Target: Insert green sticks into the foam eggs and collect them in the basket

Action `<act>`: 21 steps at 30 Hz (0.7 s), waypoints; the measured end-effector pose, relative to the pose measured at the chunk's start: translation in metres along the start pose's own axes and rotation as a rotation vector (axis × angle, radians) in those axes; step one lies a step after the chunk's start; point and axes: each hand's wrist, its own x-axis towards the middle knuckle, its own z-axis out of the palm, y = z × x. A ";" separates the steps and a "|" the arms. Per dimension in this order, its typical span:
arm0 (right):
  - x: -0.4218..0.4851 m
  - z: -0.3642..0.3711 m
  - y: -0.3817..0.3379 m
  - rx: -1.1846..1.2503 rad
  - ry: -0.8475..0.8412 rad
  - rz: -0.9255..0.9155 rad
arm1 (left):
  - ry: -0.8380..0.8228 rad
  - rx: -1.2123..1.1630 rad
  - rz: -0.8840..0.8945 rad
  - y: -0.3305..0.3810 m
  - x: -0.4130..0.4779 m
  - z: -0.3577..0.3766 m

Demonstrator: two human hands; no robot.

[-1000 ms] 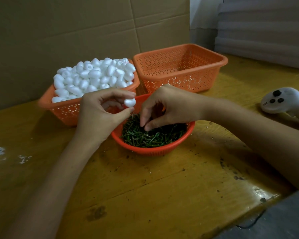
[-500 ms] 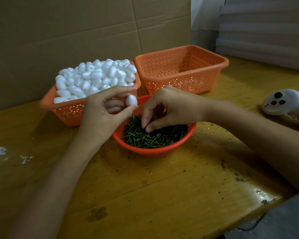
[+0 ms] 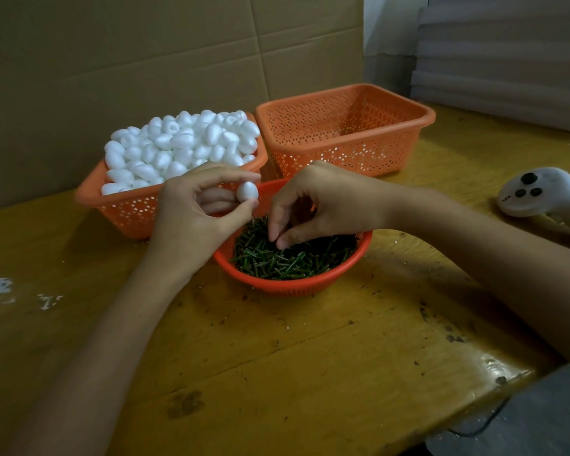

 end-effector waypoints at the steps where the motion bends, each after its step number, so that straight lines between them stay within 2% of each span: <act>1: 0.000 0.000 0.000 0.000 0.000 0.000 | -0.001 -0.001 0.000 0.000 0.000 0.000; 12: 0.000 0.000 -0.002 0.005 0.000 -0.002 | 0.015 -0.081 -0.075 0.000 0.000 0.000; 21: 0.000 0.000 -0.001 0.001 -0.006 0.008 | -0.015 -0.125 -0.041 0.002 0.001 0.000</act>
